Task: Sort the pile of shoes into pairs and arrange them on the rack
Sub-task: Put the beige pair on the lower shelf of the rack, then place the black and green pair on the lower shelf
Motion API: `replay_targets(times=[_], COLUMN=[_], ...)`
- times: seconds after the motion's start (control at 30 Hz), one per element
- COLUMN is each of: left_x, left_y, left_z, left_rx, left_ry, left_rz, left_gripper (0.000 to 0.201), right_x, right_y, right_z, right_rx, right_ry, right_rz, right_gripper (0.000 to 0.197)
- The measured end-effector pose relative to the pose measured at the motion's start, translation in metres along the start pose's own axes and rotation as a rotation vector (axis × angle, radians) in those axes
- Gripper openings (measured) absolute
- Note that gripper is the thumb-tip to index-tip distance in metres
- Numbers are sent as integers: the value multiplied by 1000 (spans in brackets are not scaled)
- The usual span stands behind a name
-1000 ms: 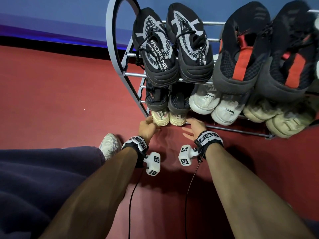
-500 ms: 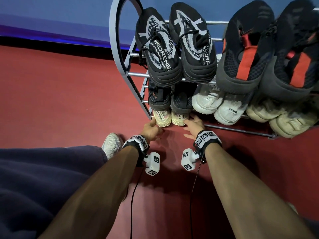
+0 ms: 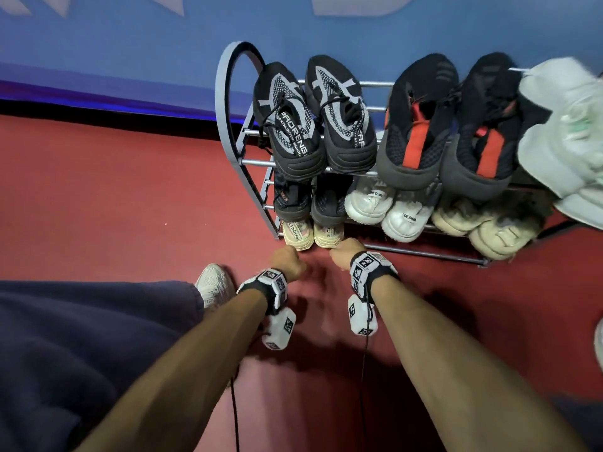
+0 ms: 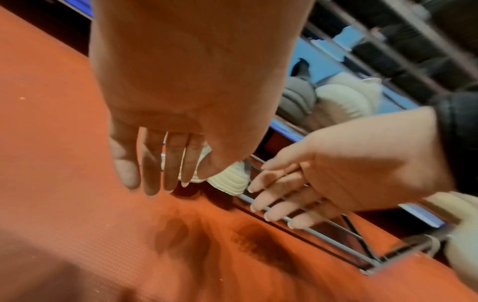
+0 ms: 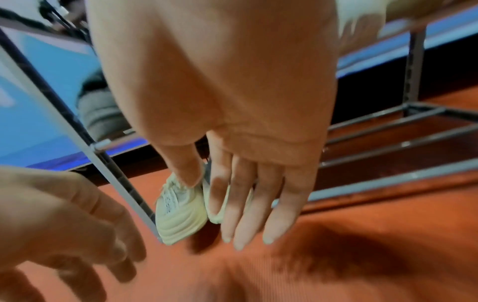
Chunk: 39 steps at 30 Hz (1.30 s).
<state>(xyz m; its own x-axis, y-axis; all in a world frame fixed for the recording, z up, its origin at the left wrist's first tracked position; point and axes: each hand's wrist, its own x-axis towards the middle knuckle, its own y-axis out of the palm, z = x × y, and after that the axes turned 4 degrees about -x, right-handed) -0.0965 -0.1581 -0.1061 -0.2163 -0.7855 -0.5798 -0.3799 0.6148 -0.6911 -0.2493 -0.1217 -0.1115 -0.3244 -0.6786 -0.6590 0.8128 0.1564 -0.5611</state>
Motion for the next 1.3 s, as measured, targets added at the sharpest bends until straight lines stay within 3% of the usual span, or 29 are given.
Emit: replay_targets(times=[0.1, 0.2, 0.37, 0.53, 0.73, 0.83, 0.97, 1.17, 1.3], left_x=[-38, -69, -136, -219, -307, -340, -363, -340, -338], left_y=[-5, -25, -83, -137, -169, -172, -154, -63, 6], left_z=[-16, -32, -74, -117, -172, -208, -258, -315, -359], left_rx=[86, 107, 61, -40, -231, -367, -494, -639, -536], left_ry=[67, 138, 278, 439, 703, 802, 878, 879, 907], left_rz=[9, -49, -190, -317, -455, -485, -421, -149, 34], left_gripper=[30, 23, 20, 16, 13, 14, 16, 22, 11], right_x=[-34, -77, -138, -238, -331, -368, -400, -411, -411], right_y=[-26, -57, -90, -139, -212, -248, -286, -308, -308], right_z=[9, 21, 39, 69, 73, 58, 19, -79, -153], right_rx=[-44, -72, 79, 188, 391, 437, 501, 506, 351], right_ry=[-21, -84, -341, -556, -613, -593, -537, -309, -46], right_rz=[128, 122, -119, -404, -643, -749, -861, -960, -1036], right_gripper=[23, 20, 22, 17, 16, 15, 13, 17, 18])
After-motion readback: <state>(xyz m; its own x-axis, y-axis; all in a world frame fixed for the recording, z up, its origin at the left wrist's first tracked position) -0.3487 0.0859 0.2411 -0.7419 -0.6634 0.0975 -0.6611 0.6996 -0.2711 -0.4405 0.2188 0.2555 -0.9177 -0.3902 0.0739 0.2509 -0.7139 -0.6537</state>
